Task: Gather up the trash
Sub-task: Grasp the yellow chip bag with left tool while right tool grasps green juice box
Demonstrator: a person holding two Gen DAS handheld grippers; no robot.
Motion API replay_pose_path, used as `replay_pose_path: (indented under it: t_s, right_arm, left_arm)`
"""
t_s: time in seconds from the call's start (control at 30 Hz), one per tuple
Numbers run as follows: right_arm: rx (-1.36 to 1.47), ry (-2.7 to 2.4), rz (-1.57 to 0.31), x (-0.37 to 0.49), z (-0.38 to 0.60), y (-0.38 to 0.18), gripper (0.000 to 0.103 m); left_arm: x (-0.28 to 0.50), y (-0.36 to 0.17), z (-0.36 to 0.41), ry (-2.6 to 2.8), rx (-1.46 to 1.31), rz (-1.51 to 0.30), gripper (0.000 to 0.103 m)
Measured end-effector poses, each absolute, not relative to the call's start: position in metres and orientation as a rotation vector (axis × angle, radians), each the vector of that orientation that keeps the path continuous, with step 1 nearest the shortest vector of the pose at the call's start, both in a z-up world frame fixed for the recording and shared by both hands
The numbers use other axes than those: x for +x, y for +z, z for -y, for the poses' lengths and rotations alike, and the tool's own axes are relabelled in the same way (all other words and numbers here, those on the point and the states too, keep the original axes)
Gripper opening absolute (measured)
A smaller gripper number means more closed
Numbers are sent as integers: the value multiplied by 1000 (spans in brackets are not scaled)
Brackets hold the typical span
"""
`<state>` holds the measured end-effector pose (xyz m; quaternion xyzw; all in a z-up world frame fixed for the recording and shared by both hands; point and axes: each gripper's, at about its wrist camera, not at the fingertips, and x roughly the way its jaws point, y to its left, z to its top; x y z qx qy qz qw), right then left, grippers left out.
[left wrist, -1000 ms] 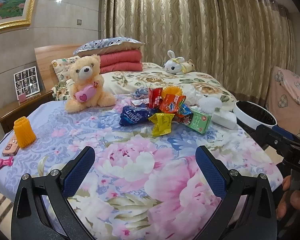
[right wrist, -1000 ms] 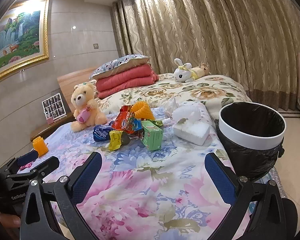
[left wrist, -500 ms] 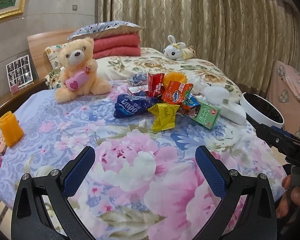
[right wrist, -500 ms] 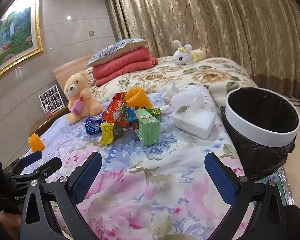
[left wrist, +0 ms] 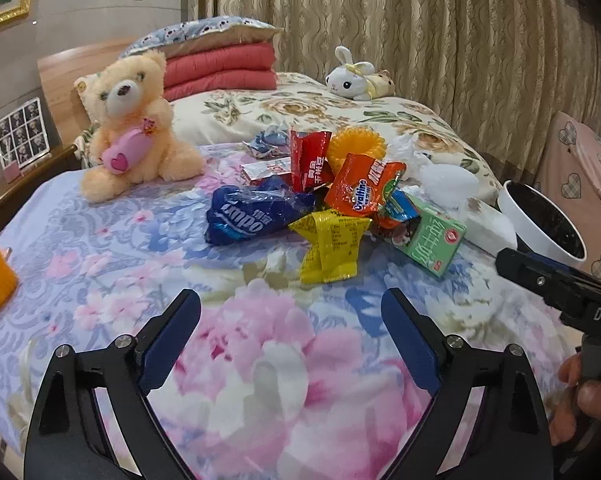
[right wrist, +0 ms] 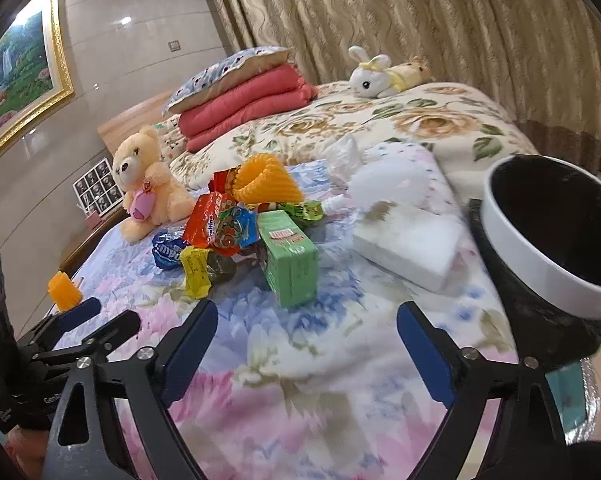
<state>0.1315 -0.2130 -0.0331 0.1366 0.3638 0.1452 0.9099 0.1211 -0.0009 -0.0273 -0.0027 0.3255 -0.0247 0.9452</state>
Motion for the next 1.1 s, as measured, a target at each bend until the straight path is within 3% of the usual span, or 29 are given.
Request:
replay_pose_path:
  t_s: [0.27, 0.43, 0.53, 0.6, 0.67, 1.1]
  right_arm:
    - [290, 336, -846, 172, 201, -51, 69]
    - [292, 355, -874, 184, 196, -56, 63]
    - [292, 362, -885, 190, 194, -57, 55]
    - [293, 366, -897, 192, 193, -60, 42]
    - [297, 371, -903, 192, 192, -60, 36]
    - [331, 378, -851, 146, 209, -45, 35]
  left_arm:
    - [164, -38, 10, -95, -17, -757, 88]
    - [184, -45, 21, -111, 4, -816, 78]
    - [191, -50, 26, -119, 15, -843, 65]
    - [195, -53, 27, -129, 11, -863, 46]
    - [195, -54, 26, -138, 5, -868, 46]
    - [138, -42, 26, -185, -12, -804, 46]
